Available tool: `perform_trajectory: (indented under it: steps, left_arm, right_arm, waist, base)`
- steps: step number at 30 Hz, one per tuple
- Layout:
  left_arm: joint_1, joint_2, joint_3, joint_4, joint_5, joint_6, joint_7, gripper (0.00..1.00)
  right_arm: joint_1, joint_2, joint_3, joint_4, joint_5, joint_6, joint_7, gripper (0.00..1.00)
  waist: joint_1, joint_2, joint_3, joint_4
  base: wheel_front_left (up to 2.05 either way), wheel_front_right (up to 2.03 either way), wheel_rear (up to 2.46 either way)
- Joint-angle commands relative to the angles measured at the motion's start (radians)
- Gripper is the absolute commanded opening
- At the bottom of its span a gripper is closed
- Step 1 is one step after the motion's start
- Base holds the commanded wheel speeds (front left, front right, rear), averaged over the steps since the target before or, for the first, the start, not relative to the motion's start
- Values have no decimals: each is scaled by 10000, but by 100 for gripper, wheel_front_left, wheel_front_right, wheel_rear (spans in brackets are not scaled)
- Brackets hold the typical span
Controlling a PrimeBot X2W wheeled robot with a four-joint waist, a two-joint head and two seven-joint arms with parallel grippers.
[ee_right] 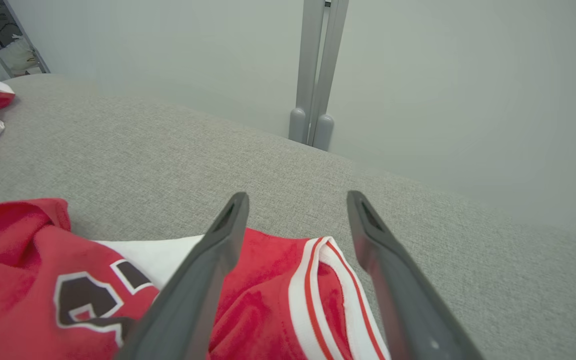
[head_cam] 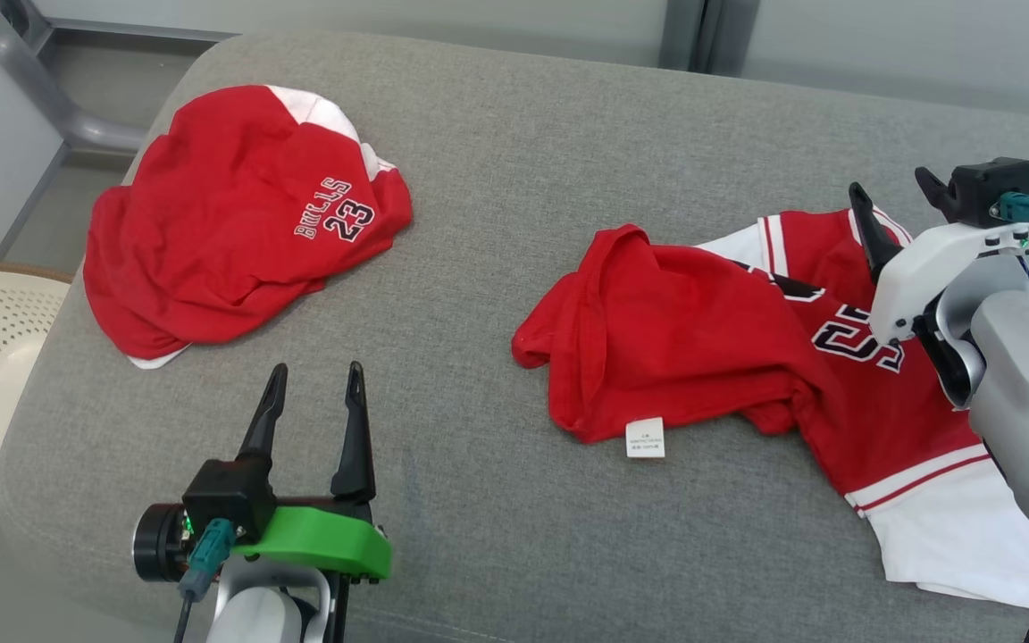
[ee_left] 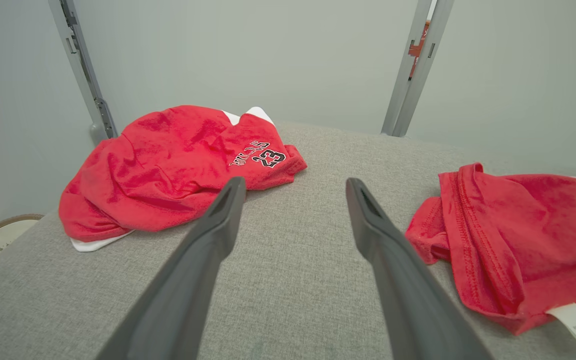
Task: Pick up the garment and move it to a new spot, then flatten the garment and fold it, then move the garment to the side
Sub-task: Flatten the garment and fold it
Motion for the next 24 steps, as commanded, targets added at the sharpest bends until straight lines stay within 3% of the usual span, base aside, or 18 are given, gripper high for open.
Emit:
perform_trajectory:
  steps: [1, 11, 24]
  left_arm:
    - [139, 26, 94, 32, 47, -38, -6, 100]
    - [445, 26, 780, 9, 532, -246, -6, 100]
    - [594, 27, 1307, -8, 907, -517, -6, 100]
  right_arm:
    - [120, -68, -81, -192, -122, -21, -75, 100]
    - [2986, -432, -2576, -4571, -1326, -19, -80, 100]
    - [6920, 753, -5311, -8175, -2093, -18, -82, 100]
  waist:
    - [0, 0, -188, -219]
    - [0, 0, -661, -1154]
    - [0, 0, -854, -2092]
  base:
    - [0, 0, 0]
    - [0, 0, 0]
    - [0, 0, 0]
